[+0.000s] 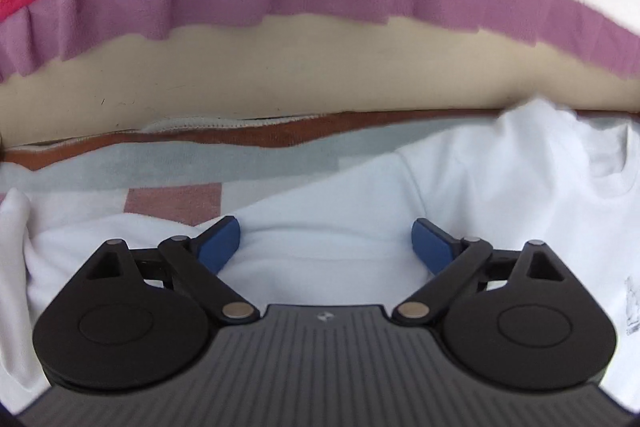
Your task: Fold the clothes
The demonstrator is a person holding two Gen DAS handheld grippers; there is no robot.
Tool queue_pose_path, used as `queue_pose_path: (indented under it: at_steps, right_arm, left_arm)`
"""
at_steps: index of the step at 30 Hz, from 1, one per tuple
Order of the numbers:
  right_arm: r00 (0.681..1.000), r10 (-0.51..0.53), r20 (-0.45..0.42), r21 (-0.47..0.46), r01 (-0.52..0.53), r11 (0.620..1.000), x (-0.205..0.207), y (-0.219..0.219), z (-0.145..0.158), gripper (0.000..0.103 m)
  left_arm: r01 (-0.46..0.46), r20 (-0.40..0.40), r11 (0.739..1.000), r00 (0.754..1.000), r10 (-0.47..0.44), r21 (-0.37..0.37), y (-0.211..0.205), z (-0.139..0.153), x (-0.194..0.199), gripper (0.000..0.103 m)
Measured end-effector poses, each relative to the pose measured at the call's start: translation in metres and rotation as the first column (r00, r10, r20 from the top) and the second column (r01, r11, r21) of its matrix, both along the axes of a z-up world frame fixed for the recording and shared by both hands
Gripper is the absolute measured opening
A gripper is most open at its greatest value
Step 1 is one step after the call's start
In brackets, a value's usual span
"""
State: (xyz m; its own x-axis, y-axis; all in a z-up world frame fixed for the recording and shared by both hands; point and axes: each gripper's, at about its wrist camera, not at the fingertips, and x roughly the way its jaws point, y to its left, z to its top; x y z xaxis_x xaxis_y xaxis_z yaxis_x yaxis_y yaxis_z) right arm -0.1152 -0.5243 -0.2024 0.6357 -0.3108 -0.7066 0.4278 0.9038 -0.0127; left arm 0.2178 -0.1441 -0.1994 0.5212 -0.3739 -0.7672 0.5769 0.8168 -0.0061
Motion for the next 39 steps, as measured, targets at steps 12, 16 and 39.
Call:
queue_pose_path:
  at_steps: [12, 16, 39]
  right_arm:
    - [0.998, -0.038, 0.055, -0.057, 0.041, 0.998, -0.007, -0.004, 0.018, 0.0]
    - [0.996, -0.081, -0.038, -0.225, 0.07, 0.972, -0.004, -0.002, 0.012, 0.0]
    - [0.996, -0.075, 0.047, 0.087, 0.07, 0.994, -0.006, -0.009, -0.004, 0.041]
  left_arm:
    - [-0.035, 0.193, 0.99, 0.979, 0.061, -0.136, 0.016, 0.082, -0.021, 0.005]
    - [-0.161, 0.024, 0.983, 0.986, 0.164, -0.093, 0.041, 0.057, -0.007, 0.036]
    - [-0.592, -0.334, 0.629, 0.805, 0.49, -0.503, 0.117, -0.006, -0.031, 0.004]
